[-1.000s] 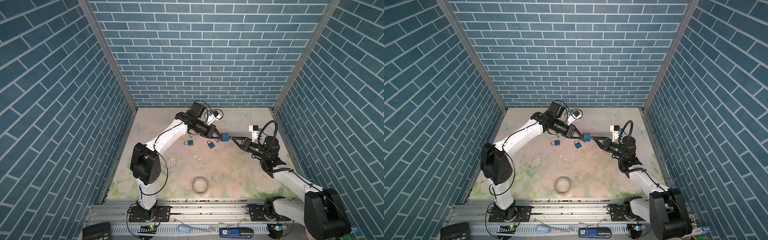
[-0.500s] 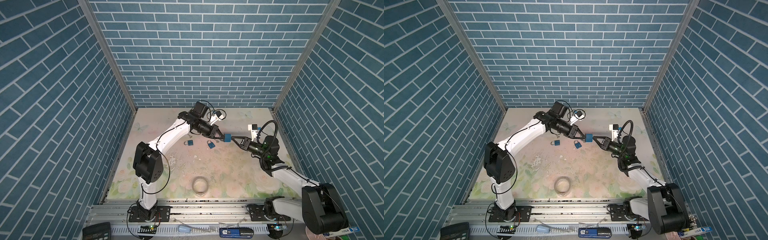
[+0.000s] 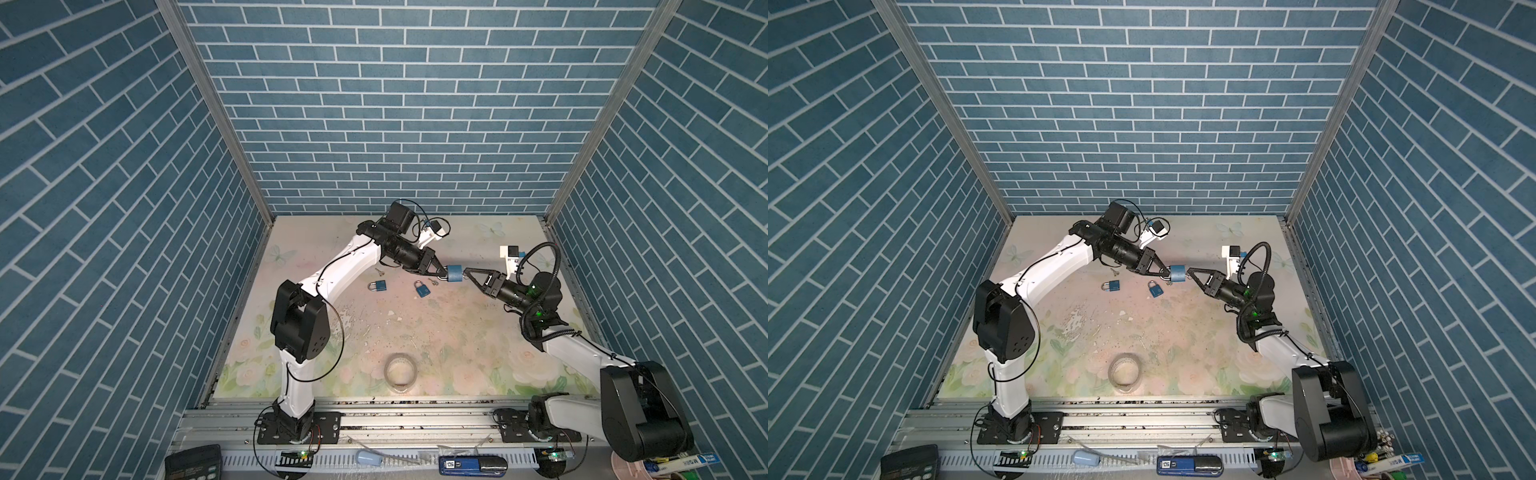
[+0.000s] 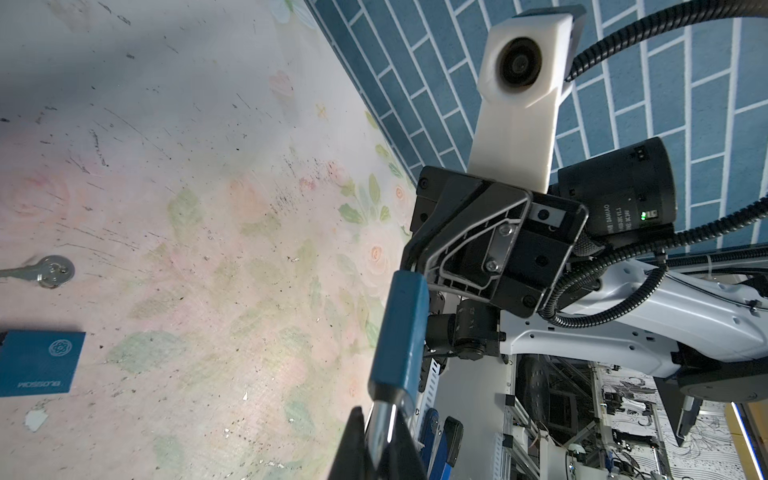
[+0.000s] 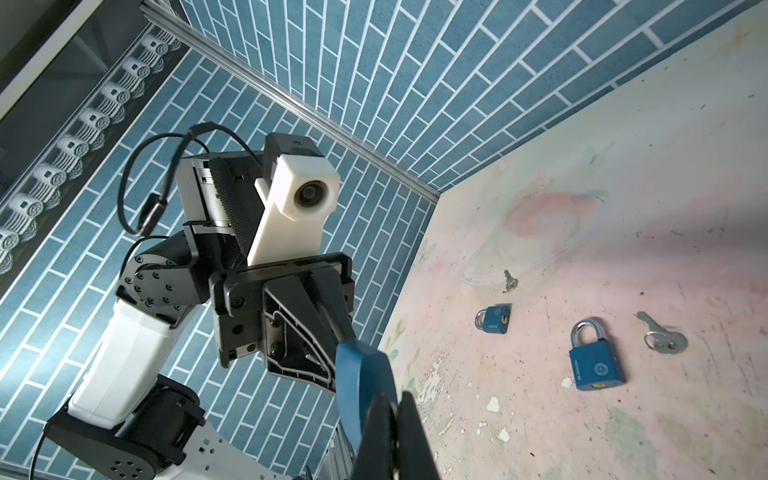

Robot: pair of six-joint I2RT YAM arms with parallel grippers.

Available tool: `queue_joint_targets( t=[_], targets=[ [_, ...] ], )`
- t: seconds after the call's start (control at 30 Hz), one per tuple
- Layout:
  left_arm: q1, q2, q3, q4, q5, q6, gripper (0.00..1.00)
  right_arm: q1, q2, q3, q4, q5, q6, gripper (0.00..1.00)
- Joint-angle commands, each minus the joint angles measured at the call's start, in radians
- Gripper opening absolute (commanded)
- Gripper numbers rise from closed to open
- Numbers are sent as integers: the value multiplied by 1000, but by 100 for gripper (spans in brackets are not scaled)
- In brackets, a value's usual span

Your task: Lock with the key

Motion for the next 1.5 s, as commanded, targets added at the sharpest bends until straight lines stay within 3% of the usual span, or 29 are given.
queue_joint_targets(
  t=[0.0, 0.23, 0.63, 0.93, 1.47],
  targets=[
    [-21, 22, 55, 26, 36, -15, 0, 19, 14, -21, 82, -56, -8, 1],
    [-19, 35, 77, 49, 28, -31, 0, 18, 12, -50, 82, -35, -9, 0],
    [25, 95, 119, 0, 65, 38, 0, -57, -166, -101, -346, 176, -176, 0],
    [28, 111, 114, 8, 95, 37, 0, -97, -172, -148, -343, 213, -167, 0],
    [70, 127, 102, 64, 133, -28, 0, -129, -132, -164, -257, 143, -141, 0]
  ],
)
